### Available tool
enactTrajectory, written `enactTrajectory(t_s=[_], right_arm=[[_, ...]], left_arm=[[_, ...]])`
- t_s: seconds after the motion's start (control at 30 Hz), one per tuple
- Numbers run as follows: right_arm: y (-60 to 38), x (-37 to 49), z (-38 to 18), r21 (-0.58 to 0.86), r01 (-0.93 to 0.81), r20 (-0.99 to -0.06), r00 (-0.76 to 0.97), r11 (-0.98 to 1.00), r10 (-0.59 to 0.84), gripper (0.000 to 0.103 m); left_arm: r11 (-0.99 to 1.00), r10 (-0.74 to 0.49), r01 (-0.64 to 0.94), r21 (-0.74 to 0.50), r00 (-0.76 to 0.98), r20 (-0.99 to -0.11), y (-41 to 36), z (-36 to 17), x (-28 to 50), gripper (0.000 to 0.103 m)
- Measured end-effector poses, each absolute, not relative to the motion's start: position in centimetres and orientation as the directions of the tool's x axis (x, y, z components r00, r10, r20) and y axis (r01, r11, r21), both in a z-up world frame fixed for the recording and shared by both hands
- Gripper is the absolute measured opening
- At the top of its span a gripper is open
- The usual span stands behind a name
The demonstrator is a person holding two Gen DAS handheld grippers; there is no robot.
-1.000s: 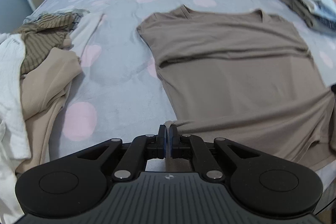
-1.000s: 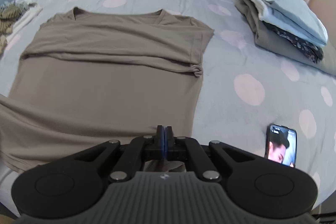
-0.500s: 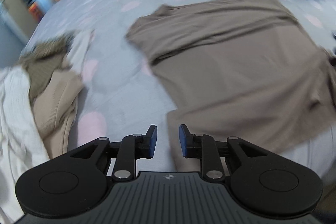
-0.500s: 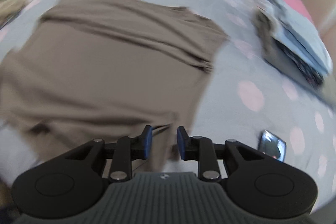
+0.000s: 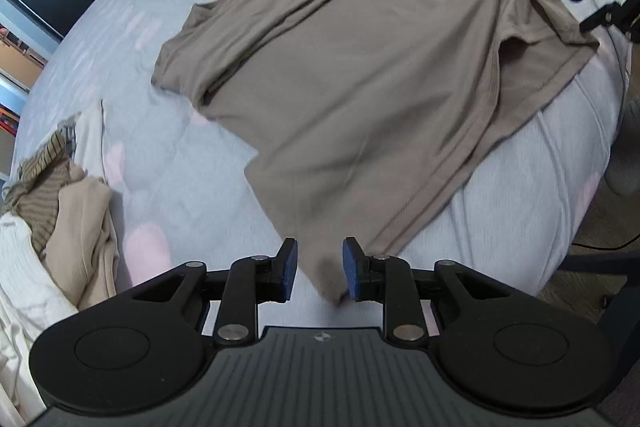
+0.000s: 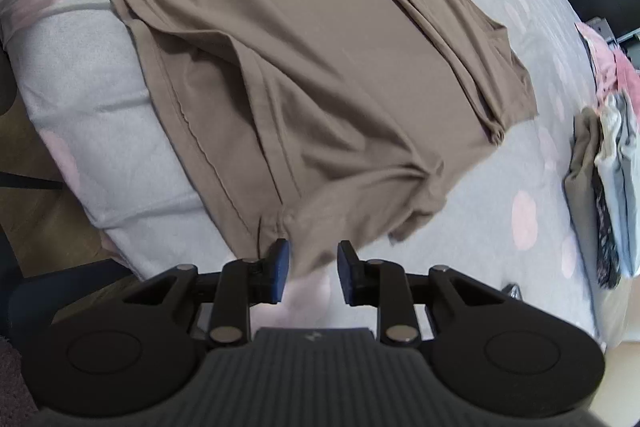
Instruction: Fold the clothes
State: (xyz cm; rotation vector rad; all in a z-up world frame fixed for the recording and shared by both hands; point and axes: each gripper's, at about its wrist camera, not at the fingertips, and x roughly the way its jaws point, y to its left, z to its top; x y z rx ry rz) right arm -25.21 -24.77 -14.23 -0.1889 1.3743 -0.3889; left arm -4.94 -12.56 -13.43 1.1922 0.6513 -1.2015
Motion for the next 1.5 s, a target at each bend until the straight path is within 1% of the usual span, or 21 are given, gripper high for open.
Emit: enactTrajectory(t_s=[0.2,0.33,0.47,0.6,0.7,0.77,0.83,1.03,1.07,1.1,1.13,1.17,1.33,1.5], right_arm=[[-24.2,-26.3,-14.5,-0.342,0.175,-0.917,0.155,0.923,-0.369,0.029],[-24.0,-26.6,-13.9,-0.337,0.189,-0.905,0.204,0.922,-0.372,0.029],[-23.0,-26.1,-14.2,-0.359,0.142,-0.887,0.257,0.922,-0.385,0.029],[-21.7,-25.1,-15.1,-0.4,0.061,-0.874,0.275,0.915,-0.4,0.028],[-22.1,-24.0,-16.4,-0.442,0.033,-0.862,0.261,0.896,-0.435,0.027],[-22.4,-23.7,-17.1,-0.457,0.019,-0.863,0.233,0.889,-0.449,0.013],[-22.5,-23.7,-16.7,-0.466,0.032,-0.86,0.219,0.884,-0.461,0.006],[-23.2,-24.6,-14.0,-0.457,0.121,-0.855,0.214,0.881,-0.473,0.006],[-23.2,-24.8,-13.9,-0.456,0.129,-0.855,0.212,0.881,-0.474,0.006],[-23.1,-24.9,-13.8,-0.455,0.136,-0.855,0.211,0.88,-0.475,0.006],[-23.1,-25.1,-13.7,-0.455,0.143,-0.855,0.208,0.879,-0.476,0.006],[-23.1,-25.2,-13.7,-0.456,0.147,-0.855,0.202,0.878,-0.478,0.006],[-23.4,-26.5,-13.6,-0.454,0.192,-0.864,0.143,0.87,-0.483,0.006],[-24.4,-27.8,-13.1,-0.401,0.276,-0.9,0.057,0.873,-0.432,0.005]], left_arm=[[-0.109,-0.351,0.922,0.371,0.314,-0.882,-11.9,-13.7,-5.3,0.026],[-0.118,-0.348,0.918,0.38,0.32,-0.881,-11.5,-13.9,-5.5,0.032],[-0.119,-0.325,0.908,0.402,0.347,-0.88,-11.4,-14.6,-5.6,0.032],[-0.119,-0.317,0.904,0.41,0.357,-0.879,-11.2,-14.9,-5.7,0.032],[-0.116,-0.31,0.904,0.411,0.36,-0.88,-11.0,-15.0,-5.6,0.032],[-0.11,-0.303,0.903,0.415,0.367,-0.879,-10.8,-15.2,-5.5,0.032],[-0.103,-0.302,0.905,0.412,0.367,-0.88,-10.9,-15.3,-5.4,0.032],[-0.08,-0.299,0.912,0.403,0.363,-0.882,-11.2,-15.6,-5.0,0.032],[-0.077,-0.299,0.913,0.401,0.363,-0.883,-11.3,-15.6,-5.0,0.023],[-0.073,-0.299,0.914,0.399,0.362,-0.883,-11.3,-15.7,-4.9,0.017],[-0.069,-0.298,0.915,0.398,0.362,-0.883,-11.4,-15.7,-4.9,0.006],[-0.065,-0.298,0.916,0.396,0.361,-0.884,-11.5,-15.8,-4.8,0.003],[-0.028,-0.293,0.908,0.418,0.392,-0.872,-11.1,-14.2,-4.4,0.001],[-0.035,-0.247,0.901,0.431,0.41,-0.878,-10.6,-14.2,-4.2,0.001]])
